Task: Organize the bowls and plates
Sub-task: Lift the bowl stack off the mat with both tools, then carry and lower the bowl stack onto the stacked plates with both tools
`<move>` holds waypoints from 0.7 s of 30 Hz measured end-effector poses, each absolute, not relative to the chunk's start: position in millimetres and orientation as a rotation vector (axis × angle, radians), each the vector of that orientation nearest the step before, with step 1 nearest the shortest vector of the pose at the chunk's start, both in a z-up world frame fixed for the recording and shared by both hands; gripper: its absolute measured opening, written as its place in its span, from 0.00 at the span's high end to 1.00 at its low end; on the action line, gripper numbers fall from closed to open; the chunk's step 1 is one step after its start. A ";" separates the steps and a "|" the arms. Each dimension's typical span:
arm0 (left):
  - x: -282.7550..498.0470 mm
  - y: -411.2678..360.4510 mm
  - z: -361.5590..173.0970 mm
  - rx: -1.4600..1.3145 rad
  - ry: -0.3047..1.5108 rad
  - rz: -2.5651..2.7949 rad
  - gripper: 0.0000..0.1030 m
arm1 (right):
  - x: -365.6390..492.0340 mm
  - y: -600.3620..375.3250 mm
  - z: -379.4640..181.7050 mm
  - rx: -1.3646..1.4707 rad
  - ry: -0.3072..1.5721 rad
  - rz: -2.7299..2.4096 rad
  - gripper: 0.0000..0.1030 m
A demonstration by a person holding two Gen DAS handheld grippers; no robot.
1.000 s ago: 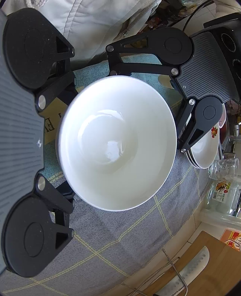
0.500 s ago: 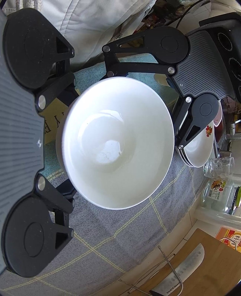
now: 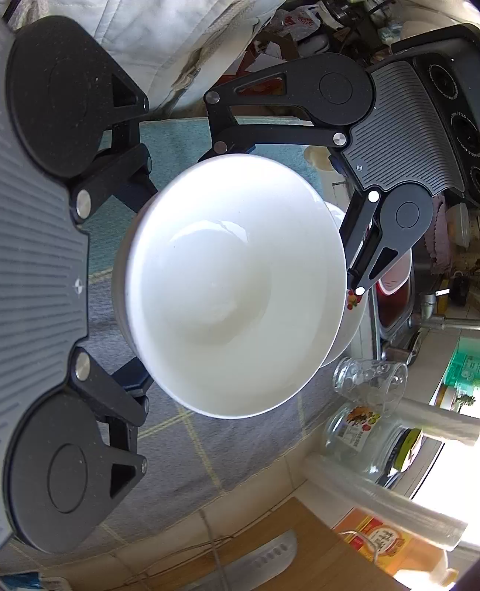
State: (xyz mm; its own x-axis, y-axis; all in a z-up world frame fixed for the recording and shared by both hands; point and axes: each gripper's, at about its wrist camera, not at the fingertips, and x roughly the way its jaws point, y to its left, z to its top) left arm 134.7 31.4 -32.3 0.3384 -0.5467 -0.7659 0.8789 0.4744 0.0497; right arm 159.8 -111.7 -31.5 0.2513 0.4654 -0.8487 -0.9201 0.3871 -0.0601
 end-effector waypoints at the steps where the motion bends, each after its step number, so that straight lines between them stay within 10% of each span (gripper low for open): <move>1: 137.0 39.8 -31.1 0.506 0.759 -0.961 0.22 | 163.3 -105.0 -30.5 -0.649 0.848 1.047 0.17; 21: 177.6 142.5 -49.9 0.449 0.807 -0.789 0.23 | 226.0 9.8 -46.8 -0.723 0.821 1.174 0.17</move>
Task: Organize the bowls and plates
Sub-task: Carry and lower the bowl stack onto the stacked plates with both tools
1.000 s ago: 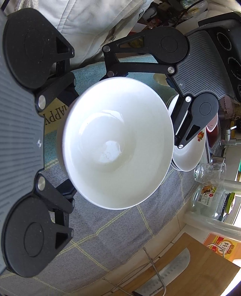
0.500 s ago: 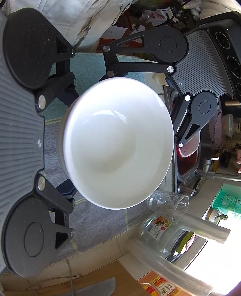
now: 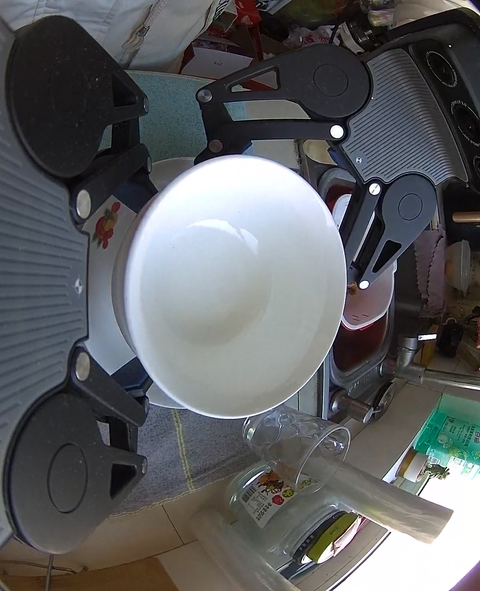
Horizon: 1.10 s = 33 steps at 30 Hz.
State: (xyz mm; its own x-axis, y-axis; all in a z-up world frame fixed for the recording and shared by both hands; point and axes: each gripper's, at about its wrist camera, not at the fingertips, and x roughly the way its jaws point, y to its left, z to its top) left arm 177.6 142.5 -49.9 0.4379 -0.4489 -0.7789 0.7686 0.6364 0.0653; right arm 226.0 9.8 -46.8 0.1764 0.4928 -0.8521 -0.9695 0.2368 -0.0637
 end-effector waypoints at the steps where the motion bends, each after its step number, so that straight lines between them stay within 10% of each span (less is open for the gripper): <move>1: 178.4 143.8 -51.3 0.446 0.809 -0.790 0.23 | 227.1 11.5 -48.4 -0.723 0.824 1.172 0.17; 24: 174.7 149.3 -55.1 0.443 0.772 -0.785 0.22 | 239.4 19.3 -58.5 -0.672 0.888 1.114 0.16; 33: 143.7 154.0 -47.5 0.406 0.679 -0.639 0.08 | 217.9 5.1 -46.4 -0.647 0.831 1.031 0.00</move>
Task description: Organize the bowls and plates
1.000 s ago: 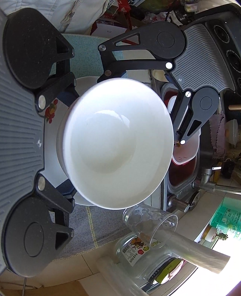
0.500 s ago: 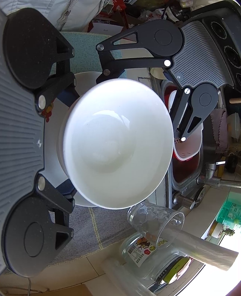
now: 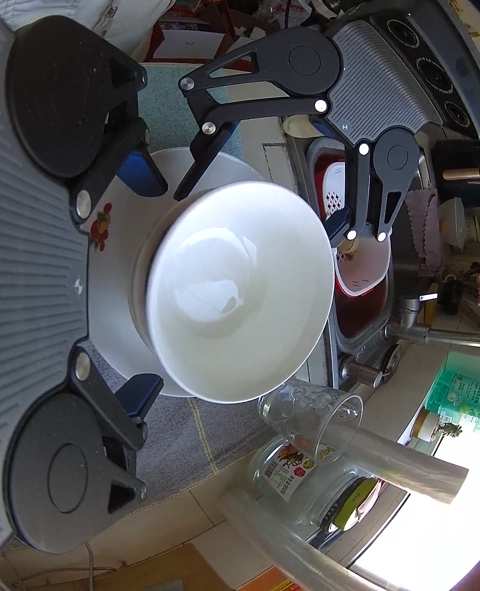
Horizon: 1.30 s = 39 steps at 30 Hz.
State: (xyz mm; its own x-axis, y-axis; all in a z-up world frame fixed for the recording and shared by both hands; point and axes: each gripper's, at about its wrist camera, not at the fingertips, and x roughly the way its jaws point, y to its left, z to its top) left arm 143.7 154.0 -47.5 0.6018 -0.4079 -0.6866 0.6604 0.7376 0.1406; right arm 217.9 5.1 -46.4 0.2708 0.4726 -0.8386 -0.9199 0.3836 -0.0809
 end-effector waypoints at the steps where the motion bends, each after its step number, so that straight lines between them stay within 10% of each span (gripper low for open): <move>1: 135.9 154.0 -44.9 0.395 0.657 -0.609 0.08 | 214.5 1.3 -45.9 -0.639 0.837 1.015 0.00; 39: -14.3 91.0 50.9 -0.031 0.652 0.130 0.01 | 47.3 -92.5 33.4 -0.107 0.730 0.323 0.00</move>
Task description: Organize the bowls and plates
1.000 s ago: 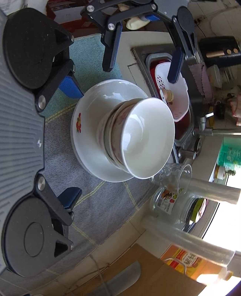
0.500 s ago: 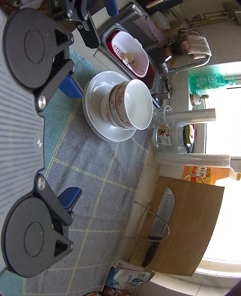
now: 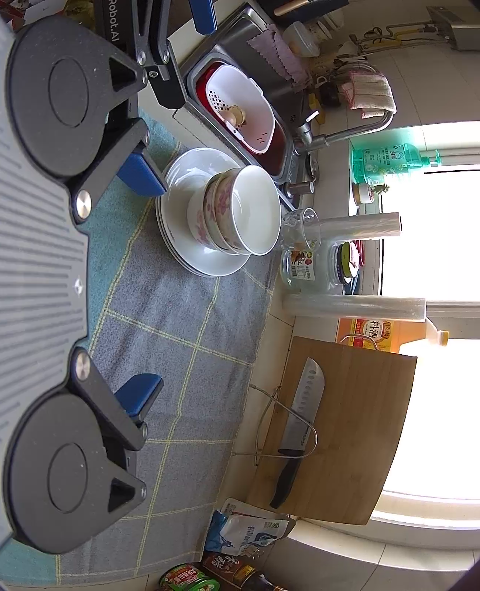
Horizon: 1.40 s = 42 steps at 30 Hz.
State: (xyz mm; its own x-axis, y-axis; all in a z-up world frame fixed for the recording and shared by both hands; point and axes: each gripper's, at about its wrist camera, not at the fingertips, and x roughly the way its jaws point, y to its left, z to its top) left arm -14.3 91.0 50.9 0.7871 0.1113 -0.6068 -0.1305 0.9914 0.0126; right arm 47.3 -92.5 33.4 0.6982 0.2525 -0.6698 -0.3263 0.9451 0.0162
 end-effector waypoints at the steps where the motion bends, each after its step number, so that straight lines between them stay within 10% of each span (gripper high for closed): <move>1: -14.9 90.8 51.0 -0.030 0.651 0.130 0.01 | 46.8 -92.5 33.5 -0.103 0.730 0.324 0.00; 42: -18.0 88.2 57.6 -0.020 0.648 0.125 0.01 | 41.2 -92.4 41.0 -0.109 0.698 0.307 0.00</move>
State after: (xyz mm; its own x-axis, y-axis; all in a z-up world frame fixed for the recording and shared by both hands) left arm -18.0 88.2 57.6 0.7900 0.1094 -0.6032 -0.1221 0.9923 0.0201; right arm 41.2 -92.4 41.0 0.7238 0.2411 -0.6466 -0.3134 0.9496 0.0032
